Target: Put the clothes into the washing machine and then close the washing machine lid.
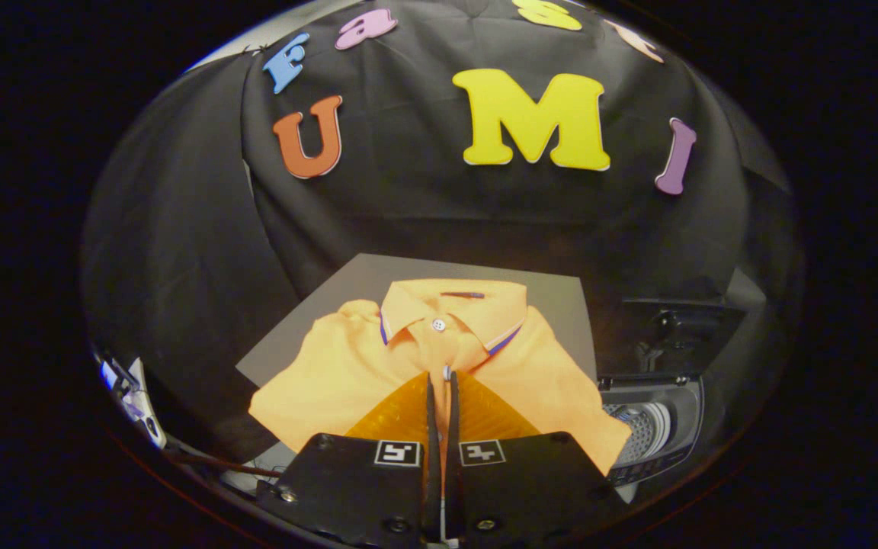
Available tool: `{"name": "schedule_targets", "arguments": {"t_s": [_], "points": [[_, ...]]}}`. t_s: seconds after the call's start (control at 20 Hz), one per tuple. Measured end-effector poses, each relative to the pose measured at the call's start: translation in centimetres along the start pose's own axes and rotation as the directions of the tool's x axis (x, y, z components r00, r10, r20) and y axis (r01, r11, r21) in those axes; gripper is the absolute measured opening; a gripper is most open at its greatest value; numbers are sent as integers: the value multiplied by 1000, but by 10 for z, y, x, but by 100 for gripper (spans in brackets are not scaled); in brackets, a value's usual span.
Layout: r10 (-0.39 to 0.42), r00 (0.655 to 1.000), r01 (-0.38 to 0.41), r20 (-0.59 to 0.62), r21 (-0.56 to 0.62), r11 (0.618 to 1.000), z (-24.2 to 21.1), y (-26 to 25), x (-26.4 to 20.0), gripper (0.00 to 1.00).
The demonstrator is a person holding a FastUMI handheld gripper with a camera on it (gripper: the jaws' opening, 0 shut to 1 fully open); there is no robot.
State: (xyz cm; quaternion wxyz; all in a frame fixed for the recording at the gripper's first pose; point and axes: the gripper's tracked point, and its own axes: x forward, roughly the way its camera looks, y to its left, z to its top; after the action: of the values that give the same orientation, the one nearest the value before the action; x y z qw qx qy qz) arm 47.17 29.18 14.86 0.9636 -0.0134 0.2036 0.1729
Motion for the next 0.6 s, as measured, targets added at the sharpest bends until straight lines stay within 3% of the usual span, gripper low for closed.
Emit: {"name": "schedule_targets", "arguments": {"t_s": [0.15,0.4,0.6], "points": [[-12,997,8,74,49,999,11,-22,-46,6],[-115,981,101,155,94,990,17,-89,-122,5],[-215,949,184,233,148,972,39,-159,-164,6]]}}
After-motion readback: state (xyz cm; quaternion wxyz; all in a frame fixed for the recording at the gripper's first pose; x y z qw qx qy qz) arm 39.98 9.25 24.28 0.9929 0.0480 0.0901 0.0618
